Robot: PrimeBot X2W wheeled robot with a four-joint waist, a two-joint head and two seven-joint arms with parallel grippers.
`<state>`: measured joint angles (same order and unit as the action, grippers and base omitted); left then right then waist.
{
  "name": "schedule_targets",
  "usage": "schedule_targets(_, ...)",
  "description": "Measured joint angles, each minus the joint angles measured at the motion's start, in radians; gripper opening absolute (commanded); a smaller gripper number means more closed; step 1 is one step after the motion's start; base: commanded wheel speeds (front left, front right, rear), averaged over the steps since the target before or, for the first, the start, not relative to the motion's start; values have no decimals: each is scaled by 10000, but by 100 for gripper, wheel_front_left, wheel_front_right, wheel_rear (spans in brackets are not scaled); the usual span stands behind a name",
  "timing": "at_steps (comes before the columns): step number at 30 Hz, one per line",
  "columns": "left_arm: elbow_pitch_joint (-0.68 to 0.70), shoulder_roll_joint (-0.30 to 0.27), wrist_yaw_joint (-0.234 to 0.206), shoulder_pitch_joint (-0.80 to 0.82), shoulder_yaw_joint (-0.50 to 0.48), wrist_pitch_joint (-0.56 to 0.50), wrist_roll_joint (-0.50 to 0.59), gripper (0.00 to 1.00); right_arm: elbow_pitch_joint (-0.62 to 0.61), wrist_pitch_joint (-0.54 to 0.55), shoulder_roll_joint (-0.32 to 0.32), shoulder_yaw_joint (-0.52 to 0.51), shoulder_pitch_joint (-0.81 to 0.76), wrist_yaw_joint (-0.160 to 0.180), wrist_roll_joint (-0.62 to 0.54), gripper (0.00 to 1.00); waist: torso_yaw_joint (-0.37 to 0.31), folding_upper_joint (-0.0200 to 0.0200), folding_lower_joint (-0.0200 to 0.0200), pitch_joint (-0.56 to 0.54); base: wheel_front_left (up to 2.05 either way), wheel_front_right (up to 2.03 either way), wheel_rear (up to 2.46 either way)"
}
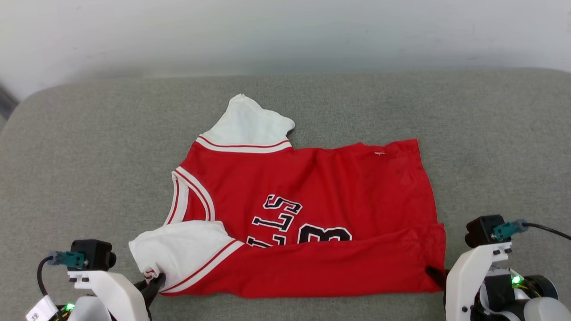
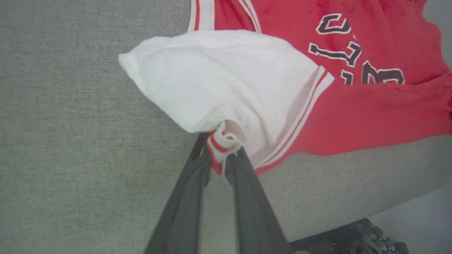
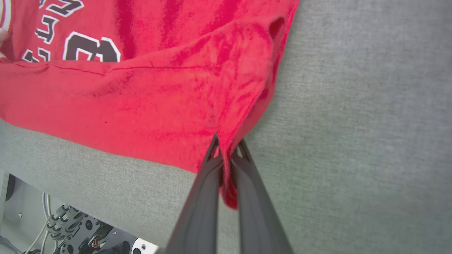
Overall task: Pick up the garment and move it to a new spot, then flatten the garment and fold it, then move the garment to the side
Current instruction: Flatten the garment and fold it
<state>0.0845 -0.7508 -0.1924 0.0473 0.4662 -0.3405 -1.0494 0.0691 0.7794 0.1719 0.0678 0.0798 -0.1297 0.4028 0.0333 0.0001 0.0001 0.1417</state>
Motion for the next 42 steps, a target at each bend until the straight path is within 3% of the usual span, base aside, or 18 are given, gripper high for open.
schedule_targets(11,991,-180,-970,-1725,-169,326,-148,0,-1085,514,115,-276,-1661,-10,255,0,34,0,-1,-1270,0,0,0)
schedule_targets(15,938,-127,-1034,-2370,-221,359,-560,0,-1281,719,27,-548,-2319,-10,261,0,-7,0,-1,-1355,0,0,0)
schedule_targets(18,493,167,-838,-2418,-174,428,-746,0,-1070,483,-113,-570,-2454,-10,249,0,-41,0,-1,-1307,0,0,0)
schedule_targets(19,280,276,-734,-2368,-127,462,-736,0,-940,336,-163,-587,-2450,-10,245,36,-51,-1,-1,-1286,0,0,0)
schedule_targets(20,94,397,-675,-2274,-100,529,-732,15,-792,209,-176,-554,-2450,-10,244,100,-58,0,0,-1264,0,0,0)
schedule_targets(22,-276,652,-504,-1965,-100,688,-723,100,-625,-276,-207,-468,-2436,-10,245,100,-46,0,0,-1239,0,0,0)
schedule_targets(28,-915,924,-211,-1181,-155,1461,-198,100,-706,-2385,-165,-249,-2177,-10,-15,100,-181,0,-1,-1327,0,0,0)
schedule_targets(31,-1051,951,-293,-702,-443,2243,299,100,-752,-3624,-240,-410,-1937,-10,-330,100,-319,0,-1,-1385,0,0,0)
schedule_targets(34,-1267,1179,-731,-200,-917,3173,694,100,-878,-4811,-460,-642,-1635,-10,-848,100,-496,0,0,-1399,0,0,0)
schedule_targets(42,-1337,1057,-725,1816,-1198,4301,1850,100,-1710,-6186,-807,-619,-492,-10,-1967,100,-936,0,-1,-752,0,0,0)
